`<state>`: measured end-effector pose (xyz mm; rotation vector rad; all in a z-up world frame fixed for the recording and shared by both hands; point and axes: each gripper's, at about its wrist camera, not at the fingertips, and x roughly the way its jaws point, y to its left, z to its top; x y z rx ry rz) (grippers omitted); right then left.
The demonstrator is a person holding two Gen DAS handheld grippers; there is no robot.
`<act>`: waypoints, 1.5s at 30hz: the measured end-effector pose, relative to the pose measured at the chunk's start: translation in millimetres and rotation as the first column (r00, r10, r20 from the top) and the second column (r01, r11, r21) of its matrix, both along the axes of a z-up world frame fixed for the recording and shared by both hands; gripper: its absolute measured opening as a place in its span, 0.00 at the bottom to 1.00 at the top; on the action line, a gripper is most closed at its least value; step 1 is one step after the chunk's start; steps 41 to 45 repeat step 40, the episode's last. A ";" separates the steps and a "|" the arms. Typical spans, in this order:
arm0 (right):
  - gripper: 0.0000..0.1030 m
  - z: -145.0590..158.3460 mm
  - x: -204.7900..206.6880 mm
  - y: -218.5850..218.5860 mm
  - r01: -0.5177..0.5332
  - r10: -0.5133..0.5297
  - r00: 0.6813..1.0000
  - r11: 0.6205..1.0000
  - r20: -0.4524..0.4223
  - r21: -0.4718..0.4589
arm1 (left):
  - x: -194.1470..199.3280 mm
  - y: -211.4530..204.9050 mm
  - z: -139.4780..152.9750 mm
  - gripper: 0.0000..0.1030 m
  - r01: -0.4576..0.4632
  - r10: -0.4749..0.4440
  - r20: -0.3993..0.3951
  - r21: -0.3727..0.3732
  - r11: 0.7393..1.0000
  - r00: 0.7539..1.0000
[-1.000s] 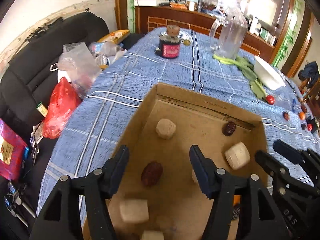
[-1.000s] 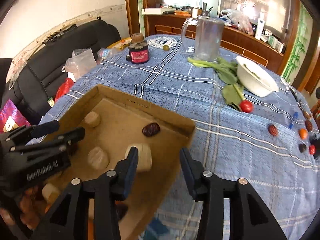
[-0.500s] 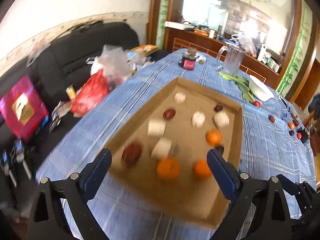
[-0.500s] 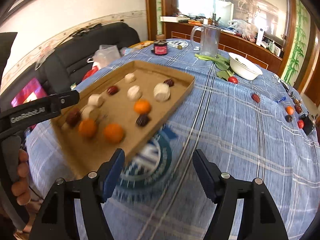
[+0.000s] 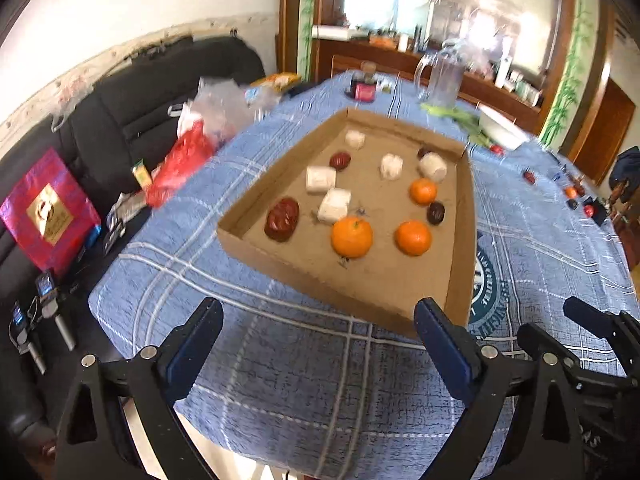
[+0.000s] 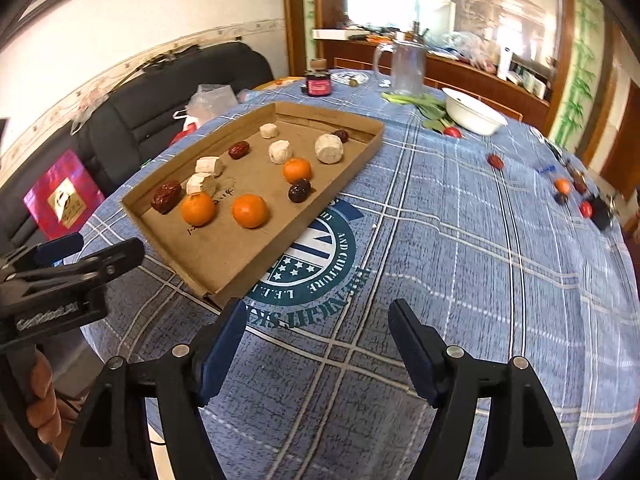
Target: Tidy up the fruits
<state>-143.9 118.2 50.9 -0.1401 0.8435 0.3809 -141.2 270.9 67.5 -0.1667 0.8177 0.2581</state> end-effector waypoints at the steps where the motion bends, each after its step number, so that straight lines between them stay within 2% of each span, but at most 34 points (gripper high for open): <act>1: 0.75 0.1 -0.7 1.7 0.015 -0.015 1.000 1.000 0.002 -0.006 | -4.0 0.8 2.1 0.94 -0.002 0.001 0.021 0.018 1.000 1.000; 4: 0.75 2.3 -3.0 5.6 0.044 -0.044 0.999 0.999 0.006 -0.011 | -7.2 2.1 5.8 0.94 -0.011 0.007 0.052 0.083 0.996 0.999; 8: 0.76 6.7 -12.8 13.7 0.084 -0.082 0.995 0.996 0.050 -0.040 | -16.2 5.9 3.4 0.94 -0.018 0.007 0.085 0.134 0.991 0.996; 11: 0.79 8.5 -21.5 18.6 0.121 -0.114 0.989 0.991 0.095 -0.065 | -20.7 10.6 0.8 0.94 -0.026 0.013 0.101 0.134 0.991 0.995; 15: 0.79 10.0 -26.0 21.7 0.148 -0.139 0.984 0.986 0.110 -0.075 | -24.2 14.2 0.0 0.94 -0.009 -0.005 0.102 0.141 0.990 0.995; 26: 0.80 10.7 -35.5 20.5 0.199 -0.190 0.976 0.976 0.102 -0.089 | -31.3 10.2 1.9 0.94 0.080 -0.091 0.134 0.087 0.993 0.987; 34: 0.80 10.8 -38.5 19.9 0.201 -0.192 0.977 0.975 0.096 -0.095 | -32.8 6.4 3.0 0.93 0.102 -0.108 0.147 0.046 0.994 0.983; 45: 0.80 10.7 -38.7 18.7 0.205 -0.196 0.976 0.974 0.098 -0.095 | -29.1 2.8 5.0 0.93 0.122 -0.126 0.135 0.038 0.992 0.983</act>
